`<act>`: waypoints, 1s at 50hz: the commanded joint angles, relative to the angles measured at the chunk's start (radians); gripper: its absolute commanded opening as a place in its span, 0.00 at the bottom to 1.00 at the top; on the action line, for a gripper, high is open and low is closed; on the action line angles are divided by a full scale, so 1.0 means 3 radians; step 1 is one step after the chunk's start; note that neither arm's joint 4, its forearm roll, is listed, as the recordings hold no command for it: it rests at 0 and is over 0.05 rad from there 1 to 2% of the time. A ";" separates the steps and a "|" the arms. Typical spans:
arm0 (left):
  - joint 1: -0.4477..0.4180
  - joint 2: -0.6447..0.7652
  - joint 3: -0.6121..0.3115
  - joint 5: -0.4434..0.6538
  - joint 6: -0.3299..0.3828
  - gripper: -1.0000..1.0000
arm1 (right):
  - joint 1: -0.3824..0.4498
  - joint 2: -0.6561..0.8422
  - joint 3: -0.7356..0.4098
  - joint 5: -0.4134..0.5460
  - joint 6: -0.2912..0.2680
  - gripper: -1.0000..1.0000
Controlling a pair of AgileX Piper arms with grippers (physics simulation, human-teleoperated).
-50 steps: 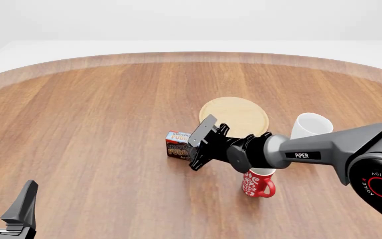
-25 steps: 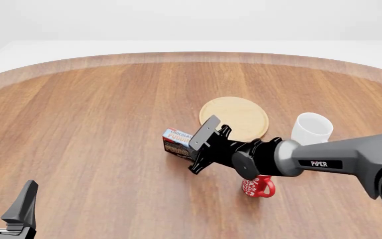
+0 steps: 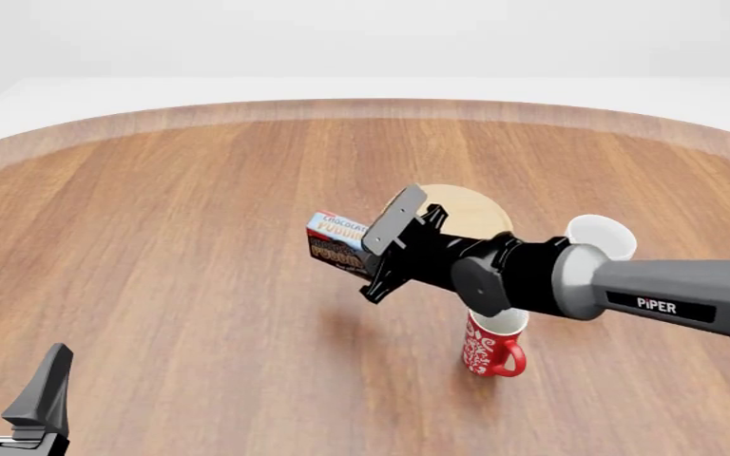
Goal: Put the chocolate pudding to the left of the plate.
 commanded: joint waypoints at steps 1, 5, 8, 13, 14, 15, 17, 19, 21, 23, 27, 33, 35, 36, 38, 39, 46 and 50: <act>0.0000 0.0000 0.0000 0.0000 0.0000 1.00 | -0.0022 0.0005 -0.0369 0.0262 -0.0053 0.00; 0.0000 0.0000 0.0000 0.0000 0.0000 1.00 | -0.0044 0.0072 -0.0522 0.0320 -0.0061 0.00; 0.0000 0.0000 0.0000 0.0000 0.0000 1.00 | -0.0063 0.0143 -0.0622 0.0354 -0.0082 0.00; 0.0000 0.0000 0.0000 0.0000 0.0000 1.00 | -0.0068 0.0257 -0.0794 0.0431 -0.0098 0.00; 0.0000 0.0000 0.0000 0.0000 0.0000 1.00 | -0.0075 0.0287 -0.0827 0.0440 -0.0101 0.00; 0.0000 0.0000 0.0000 0.0000 0.0000 1.00 | -0.0084 0.0320 -0.0861 0.0443 -0.0107 0.00; 0.0000 0.0000 0.0000 0.0000 0.0000 1.00 | -0.0126 0.0438 -0.0966 0.0448 -0.0114 0.00; 0.0000 0.0000 0.0000 0.0000 0.0000 1.00 | -0.0141 0.0481 -0.1003 0.0449 -0.0116 0.00; 0.0000 0.0000 0.0000 0.0000 0.0000 1.00 | -0.0175 0.0575 -0.1095 0.0461 -0.0119 0.00; 0.0000 0.0000 0.0000 0.0000 0.0000 1.00 | -0.0199 0.0647 -0.1170 0.0477 -0.0122 0.00; 0.0000 0.0000 0.0000 0.0000 0.0000 1.00 | -0.0234 0.0763 -0.1296 0.0521 -0.0146 0.00; 0.0000 0.0000 0.0000 0.0000 0.0000 1.00 | -0.0297 0.0999 -0.1525 0.0562 -0.0197 0.00; 0.0000 0.0000 0.0000 0.0000 0.0000 1.00 | -0.0306 0.1085 -0.1583 0.0564 -0.0204 0.00; 0.0000 0.0000 0.0000 0.0000 0.0000 1.00 | -0.0293 0.1107 -0.1588 0.0565 -0.0197 0.00; 0.0000 0.0000 0.0000 0.0000 0.0000 1.00 | -0.0275 0.1132 -0.1600 0.0570 -0.0186 0.00; 0.0000 0.0000 0.0000 0.0000 0.0000 1.00 | -0.0265 0.1159 -0.1620 0.0583 -0.0193 0.00; 0.0000 0.0000 0.0000 0.0000 0.0000 1.00 | -0.0312 0.1363 -0.1851 0.0655 -0.0237 0.00; 0.0000 0.0000 0.0000 0.0000 0.0000 1.00 | -0.0330 0.1451 -0.1930 0.0674 -0.0247 0.00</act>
